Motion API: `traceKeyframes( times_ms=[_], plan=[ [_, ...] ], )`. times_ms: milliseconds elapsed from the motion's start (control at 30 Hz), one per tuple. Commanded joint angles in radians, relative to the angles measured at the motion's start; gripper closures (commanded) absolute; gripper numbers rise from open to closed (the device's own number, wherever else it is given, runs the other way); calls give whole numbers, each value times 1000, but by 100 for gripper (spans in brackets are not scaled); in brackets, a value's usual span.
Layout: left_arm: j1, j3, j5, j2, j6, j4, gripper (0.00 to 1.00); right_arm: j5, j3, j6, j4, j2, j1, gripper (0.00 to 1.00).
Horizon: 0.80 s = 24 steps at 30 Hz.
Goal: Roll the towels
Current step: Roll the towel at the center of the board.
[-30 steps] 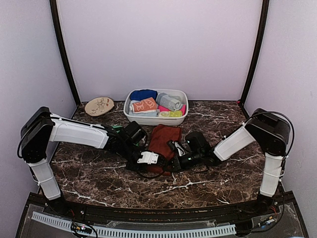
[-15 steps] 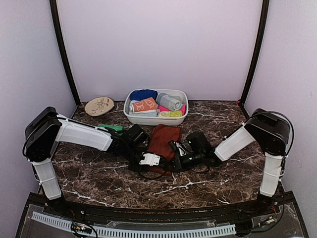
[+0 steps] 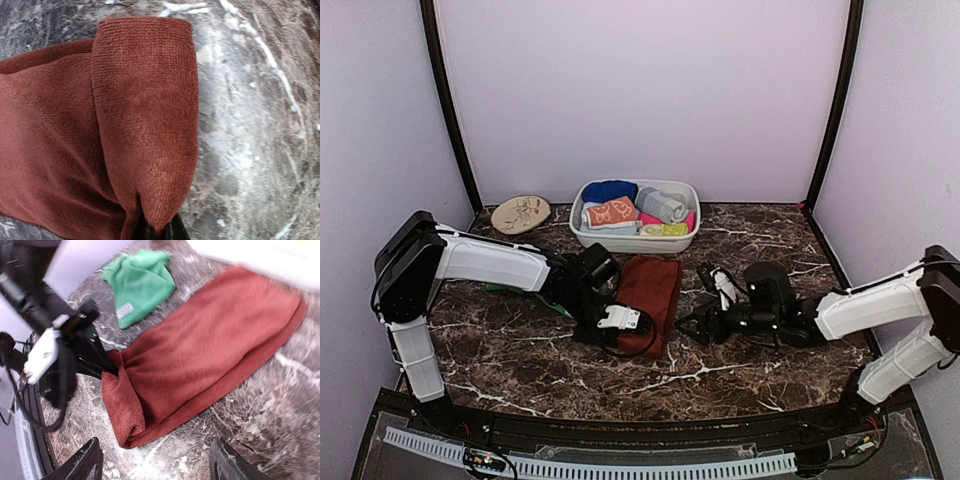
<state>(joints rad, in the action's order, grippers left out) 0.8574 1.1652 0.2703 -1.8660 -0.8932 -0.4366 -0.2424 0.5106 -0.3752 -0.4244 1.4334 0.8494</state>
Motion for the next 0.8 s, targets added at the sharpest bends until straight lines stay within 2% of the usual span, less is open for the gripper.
traceKeyframes(
  times_ms=[0,200,367,600,767],
  plan=[
    [-4,45,162,33,20,-254,100,262,-67,342,42,-139,143,28],
    [-25,116,249,-42,39,-339,100,380,-69,486,158,-199,379,29],
    [-69,247,350,-153,47,-470,100,519,32,625,223,-73,534,31],
    [-90,322,378,-225,48,-530,100,527,150,817,141,127,551,34],
    [-91,340,366,-249,41,-544,100,535,225,917,68,263,519,38]
  ],
)
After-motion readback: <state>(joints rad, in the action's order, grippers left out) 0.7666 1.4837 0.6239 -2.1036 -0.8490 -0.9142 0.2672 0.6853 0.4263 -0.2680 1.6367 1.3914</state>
